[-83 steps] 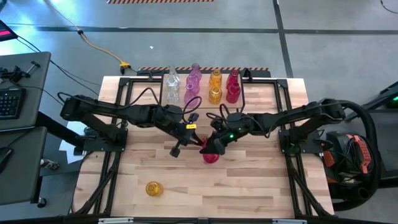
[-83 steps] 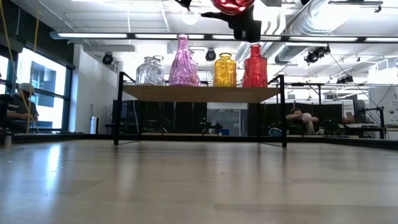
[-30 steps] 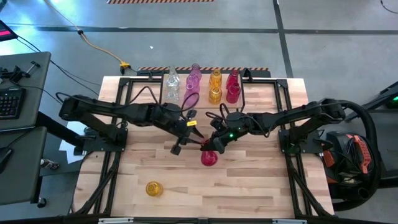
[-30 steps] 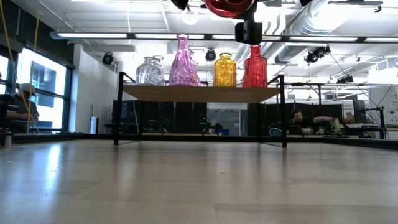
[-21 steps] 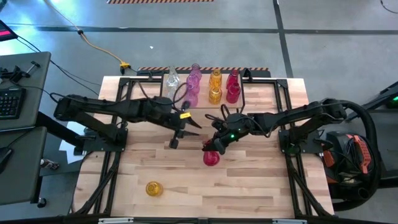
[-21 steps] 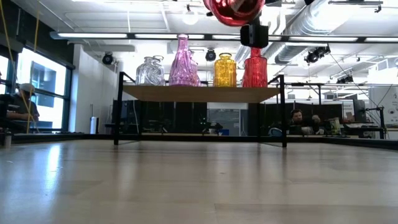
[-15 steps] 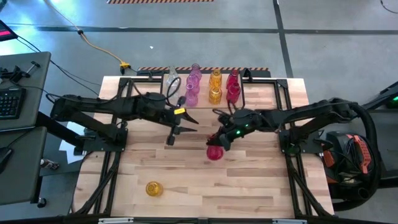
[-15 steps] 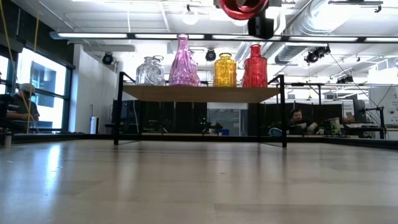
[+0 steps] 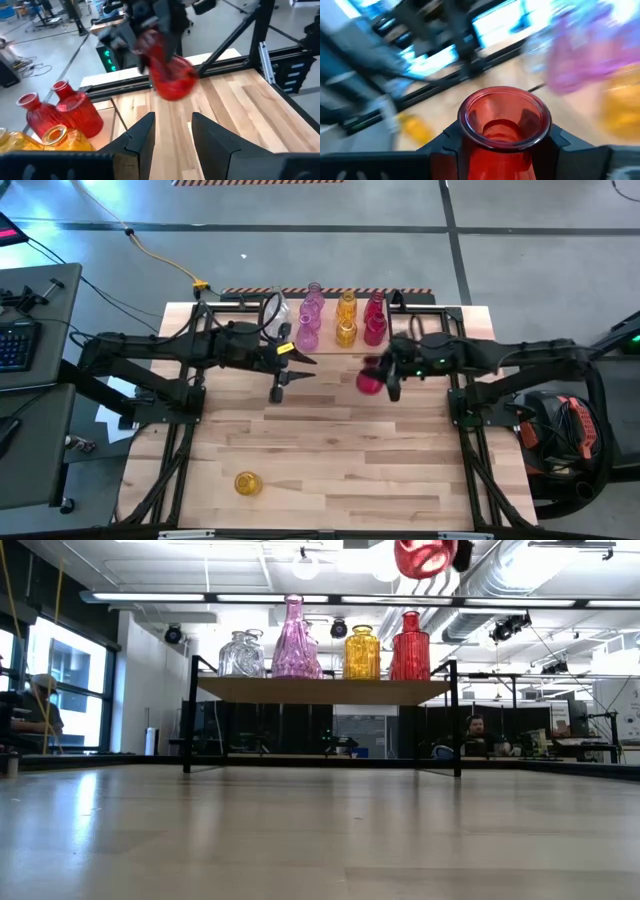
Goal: Sort vases onto shelf
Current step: Put the red vase on the shelf aligned with the other red vase
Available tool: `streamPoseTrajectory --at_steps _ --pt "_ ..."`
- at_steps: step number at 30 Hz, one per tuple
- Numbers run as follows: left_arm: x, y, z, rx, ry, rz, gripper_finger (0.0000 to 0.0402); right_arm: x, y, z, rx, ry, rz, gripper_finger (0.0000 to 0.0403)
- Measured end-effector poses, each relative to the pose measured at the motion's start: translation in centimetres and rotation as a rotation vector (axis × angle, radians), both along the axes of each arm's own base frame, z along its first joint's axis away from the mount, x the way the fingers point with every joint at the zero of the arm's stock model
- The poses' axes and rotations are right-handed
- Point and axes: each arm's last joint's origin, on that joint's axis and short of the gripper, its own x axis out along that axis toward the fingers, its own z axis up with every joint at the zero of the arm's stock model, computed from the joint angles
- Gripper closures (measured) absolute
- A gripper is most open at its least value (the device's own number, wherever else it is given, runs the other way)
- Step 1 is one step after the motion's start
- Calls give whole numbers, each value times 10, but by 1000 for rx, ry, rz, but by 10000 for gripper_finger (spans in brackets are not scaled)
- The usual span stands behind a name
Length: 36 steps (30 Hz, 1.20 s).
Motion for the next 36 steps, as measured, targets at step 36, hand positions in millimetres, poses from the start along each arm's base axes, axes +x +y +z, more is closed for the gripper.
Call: streamPoseTrajectory --at_steps 36 --pt "-1 27 1 -48 -11 117 282 -73 -7 -77 -330 17 -254 273"
